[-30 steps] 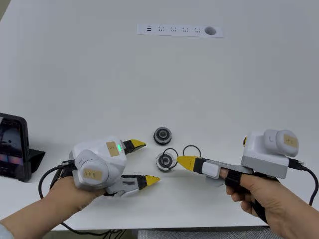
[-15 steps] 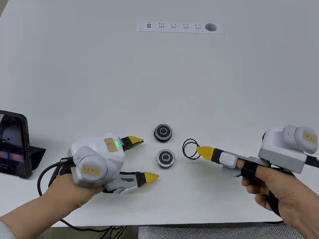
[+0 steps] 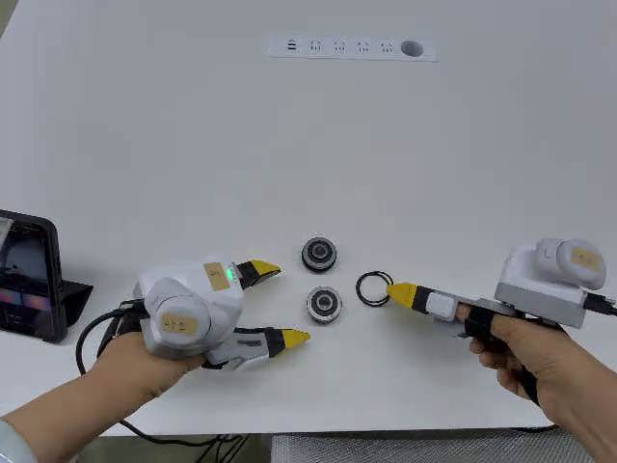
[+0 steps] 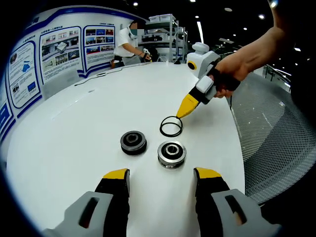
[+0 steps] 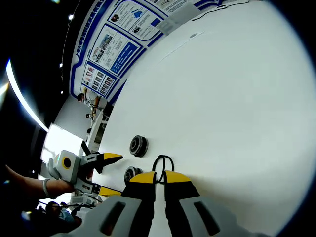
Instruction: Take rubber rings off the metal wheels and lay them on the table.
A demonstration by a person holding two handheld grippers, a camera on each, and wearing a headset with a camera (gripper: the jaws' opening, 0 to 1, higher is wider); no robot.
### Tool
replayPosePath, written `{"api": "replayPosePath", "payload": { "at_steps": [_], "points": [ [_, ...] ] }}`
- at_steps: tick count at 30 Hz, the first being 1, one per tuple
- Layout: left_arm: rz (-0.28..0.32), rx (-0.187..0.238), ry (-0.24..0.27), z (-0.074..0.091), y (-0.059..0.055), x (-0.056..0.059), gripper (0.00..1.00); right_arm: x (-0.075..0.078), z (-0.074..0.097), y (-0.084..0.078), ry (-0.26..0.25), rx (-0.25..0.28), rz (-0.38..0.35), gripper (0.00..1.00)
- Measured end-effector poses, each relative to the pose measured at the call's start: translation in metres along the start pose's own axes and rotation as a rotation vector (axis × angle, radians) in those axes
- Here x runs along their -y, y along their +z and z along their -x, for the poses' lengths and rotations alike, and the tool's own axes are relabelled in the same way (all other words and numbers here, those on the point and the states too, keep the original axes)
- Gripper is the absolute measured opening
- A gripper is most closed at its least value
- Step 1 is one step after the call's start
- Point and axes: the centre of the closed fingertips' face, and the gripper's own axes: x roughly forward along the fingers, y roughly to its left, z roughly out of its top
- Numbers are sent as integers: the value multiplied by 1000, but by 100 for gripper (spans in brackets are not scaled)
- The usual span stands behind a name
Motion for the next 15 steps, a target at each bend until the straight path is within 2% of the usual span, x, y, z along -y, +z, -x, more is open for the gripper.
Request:
{"api": "replayPosePath", "payload": {
  "at_steps": [15],
  "points": [
    [0,3,-2,-1,2,0,52,7,5,-1,-57,-27,138,15]
  ]
}}
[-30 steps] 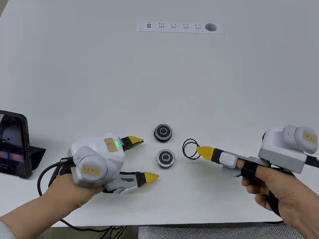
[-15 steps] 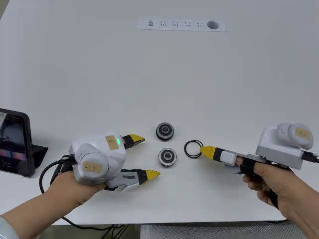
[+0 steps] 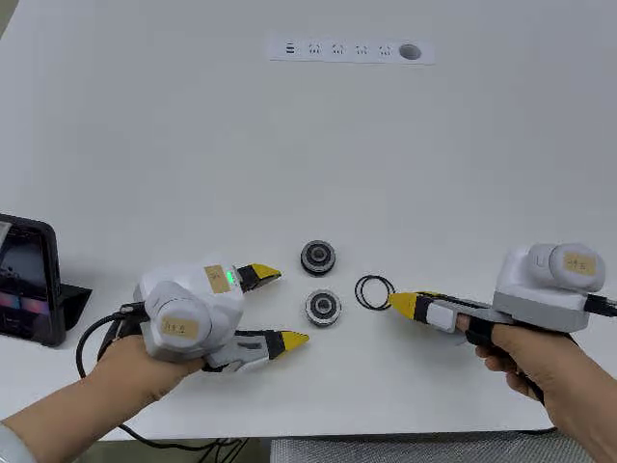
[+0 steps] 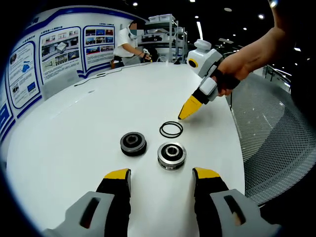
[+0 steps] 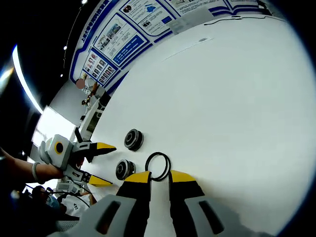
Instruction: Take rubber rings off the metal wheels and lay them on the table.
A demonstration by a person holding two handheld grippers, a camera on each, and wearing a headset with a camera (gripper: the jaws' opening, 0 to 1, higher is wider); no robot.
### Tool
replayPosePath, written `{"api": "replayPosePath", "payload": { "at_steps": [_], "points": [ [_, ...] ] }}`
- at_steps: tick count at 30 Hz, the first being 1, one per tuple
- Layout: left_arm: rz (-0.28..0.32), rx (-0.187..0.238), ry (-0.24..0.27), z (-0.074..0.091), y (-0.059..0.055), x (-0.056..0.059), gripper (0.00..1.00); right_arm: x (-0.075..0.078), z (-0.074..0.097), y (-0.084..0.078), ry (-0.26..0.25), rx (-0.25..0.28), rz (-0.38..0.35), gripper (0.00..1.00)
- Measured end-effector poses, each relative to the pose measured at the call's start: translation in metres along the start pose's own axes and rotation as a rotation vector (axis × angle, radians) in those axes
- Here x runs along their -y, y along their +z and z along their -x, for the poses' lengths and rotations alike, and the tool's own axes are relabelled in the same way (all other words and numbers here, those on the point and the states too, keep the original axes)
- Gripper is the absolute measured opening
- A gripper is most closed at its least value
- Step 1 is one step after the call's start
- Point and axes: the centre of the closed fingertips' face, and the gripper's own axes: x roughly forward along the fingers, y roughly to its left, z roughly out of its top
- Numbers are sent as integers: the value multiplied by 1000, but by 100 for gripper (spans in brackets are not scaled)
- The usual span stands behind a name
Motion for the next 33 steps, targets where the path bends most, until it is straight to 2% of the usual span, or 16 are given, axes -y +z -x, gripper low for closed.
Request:
{"api": "replayPosePath", "payload": {
  "at_steps": [15,24,33],
  "points": [
    [50,36,57,0,15,-22,48,-13,-8,11,37,20,26,15],
    [30,62,57,-10,32,-28,42,-26,-19,16,70,15,30,14],
    [25,67,60,-20,41,-36,38,-35,-28,22,95,10,39,14]
  ]
}}
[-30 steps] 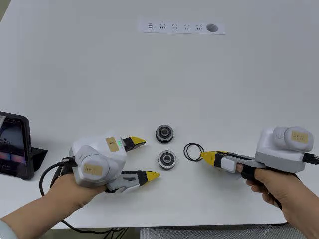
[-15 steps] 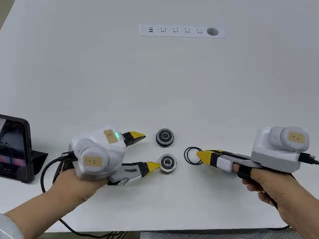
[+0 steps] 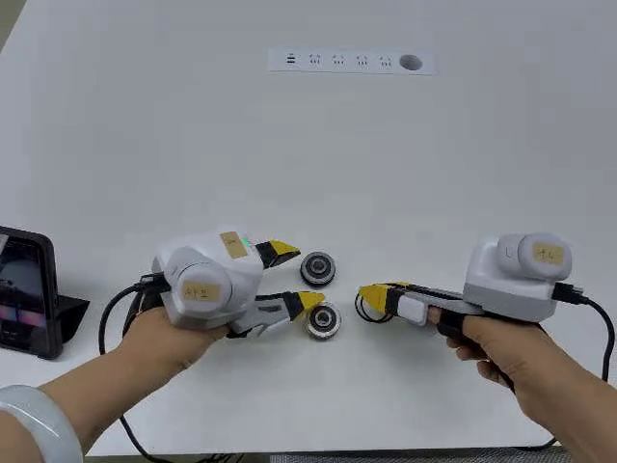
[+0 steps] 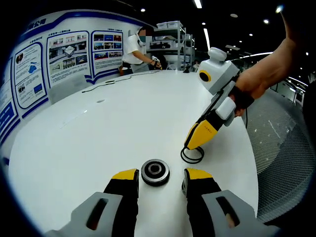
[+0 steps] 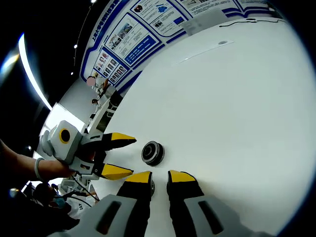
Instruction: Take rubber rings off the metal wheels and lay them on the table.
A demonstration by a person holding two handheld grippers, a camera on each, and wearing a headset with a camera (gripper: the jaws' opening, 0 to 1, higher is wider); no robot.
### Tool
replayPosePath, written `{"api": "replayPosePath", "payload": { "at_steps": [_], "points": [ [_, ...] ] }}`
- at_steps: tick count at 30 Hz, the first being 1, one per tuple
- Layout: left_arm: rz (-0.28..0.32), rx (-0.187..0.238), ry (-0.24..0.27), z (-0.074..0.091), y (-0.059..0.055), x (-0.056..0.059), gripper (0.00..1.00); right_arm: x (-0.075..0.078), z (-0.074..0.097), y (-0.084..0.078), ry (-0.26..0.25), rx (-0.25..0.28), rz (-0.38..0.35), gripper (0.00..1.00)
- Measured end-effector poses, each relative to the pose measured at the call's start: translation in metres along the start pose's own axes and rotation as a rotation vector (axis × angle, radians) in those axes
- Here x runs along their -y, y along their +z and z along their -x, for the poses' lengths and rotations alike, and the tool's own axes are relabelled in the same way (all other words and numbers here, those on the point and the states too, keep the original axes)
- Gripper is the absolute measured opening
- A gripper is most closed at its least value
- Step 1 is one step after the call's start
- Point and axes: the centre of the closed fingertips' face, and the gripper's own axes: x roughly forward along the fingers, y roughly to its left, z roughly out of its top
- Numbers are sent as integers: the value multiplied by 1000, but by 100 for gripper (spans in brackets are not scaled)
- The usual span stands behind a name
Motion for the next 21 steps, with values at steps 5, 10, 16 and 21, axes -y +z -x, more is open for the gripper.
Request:
{"api": "replayPosePath", "payload": {
  "at_steps": [5,10,16,21],
  "points": [
    [5,-10,-2,-6,1,-2,35,-3,-4,1,11,-2,-2,14],
    [8,-24,-2,-12,0,-4,30,-3,-7,2,15,-3,-5,14],
    [9,-43,2,-16,-1,-7,25,-3,-9,3,16,-2,-8,14],
    [9,-64,5,-20,-5,-10,22,-3,-9,3,16,-3,-11,14]
  ]
}}
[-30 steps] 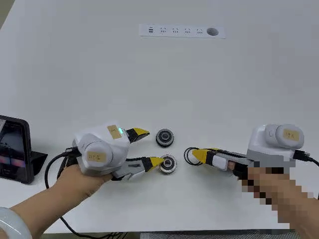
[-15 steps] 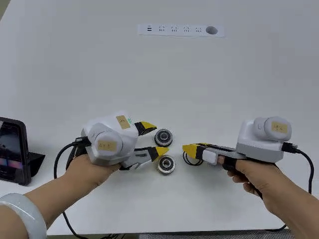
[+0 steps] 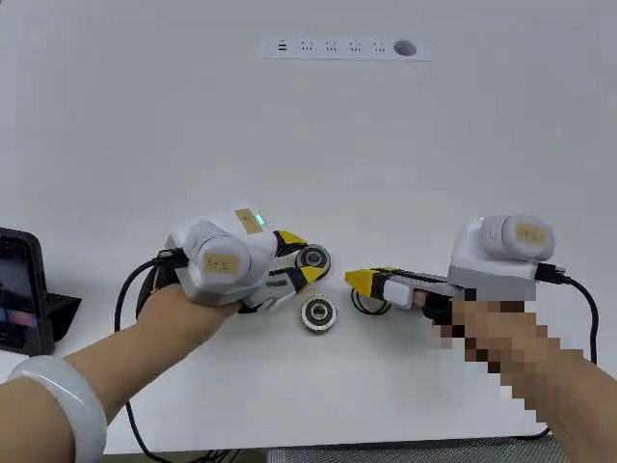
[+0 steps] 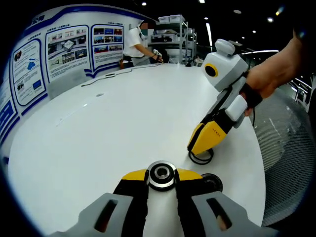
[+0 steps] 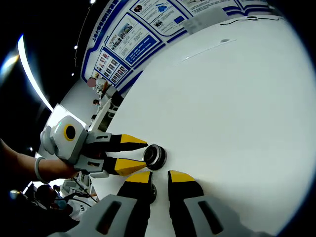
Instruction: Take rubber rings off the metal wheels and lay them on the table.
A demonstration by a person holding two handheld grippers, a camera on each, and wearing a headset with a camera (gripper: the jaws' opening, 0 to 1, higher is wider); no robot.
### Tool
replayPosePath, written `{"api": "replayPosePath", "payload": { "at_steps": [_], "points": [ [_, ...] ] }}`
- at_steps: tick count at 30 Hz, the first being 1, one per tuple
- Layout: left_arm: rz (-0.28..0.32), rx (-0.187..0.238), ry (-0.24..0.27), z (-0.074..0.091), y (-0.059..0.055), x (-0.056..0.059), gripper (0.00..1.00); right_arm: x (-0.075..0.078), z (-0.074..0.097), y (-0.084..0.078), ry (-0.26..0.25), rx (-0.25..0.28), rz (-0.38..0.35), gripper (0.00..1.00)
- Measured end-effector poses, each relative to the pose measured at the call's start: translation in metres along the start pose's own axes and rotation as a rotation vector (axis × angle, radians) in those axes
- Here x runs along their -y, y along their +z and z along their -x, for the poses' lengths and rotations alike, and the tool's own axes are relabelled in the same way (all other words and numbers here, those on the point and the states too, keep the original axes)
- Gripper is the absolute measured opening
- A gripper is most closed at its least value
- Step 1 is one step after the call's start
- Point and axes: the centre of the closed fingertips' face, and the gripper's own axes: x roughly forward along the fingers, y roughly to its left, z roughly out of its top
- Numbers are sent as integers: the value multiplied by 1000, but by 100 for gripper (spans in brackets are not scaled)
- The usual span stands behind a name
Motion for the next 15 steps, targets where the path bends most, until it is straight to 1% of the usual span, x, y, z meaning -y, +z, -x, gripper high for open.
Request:
{"api": "replayPosePath", "payload": {
  "at_steps": [6,12,13,14,15],
  "points": [
    [1,-15,-7,-2,-2,0,17,1,-1,1,1,4,-5,14],
    [-7,-15,-10,-3,-2,0,15,1,-3,1,6,0,-9,14],
    [-14,-16,-16,-3,-1,1,15,1,-4,2,8,0,-11,14],
    [-23,-30,-20,-3,-3,1,14,0,-4,2,10,1,-15,14],
    [-42,-23,-19,-4,-2,2,14,-1,-5,3,15,4,-22,14]
  ]
}}
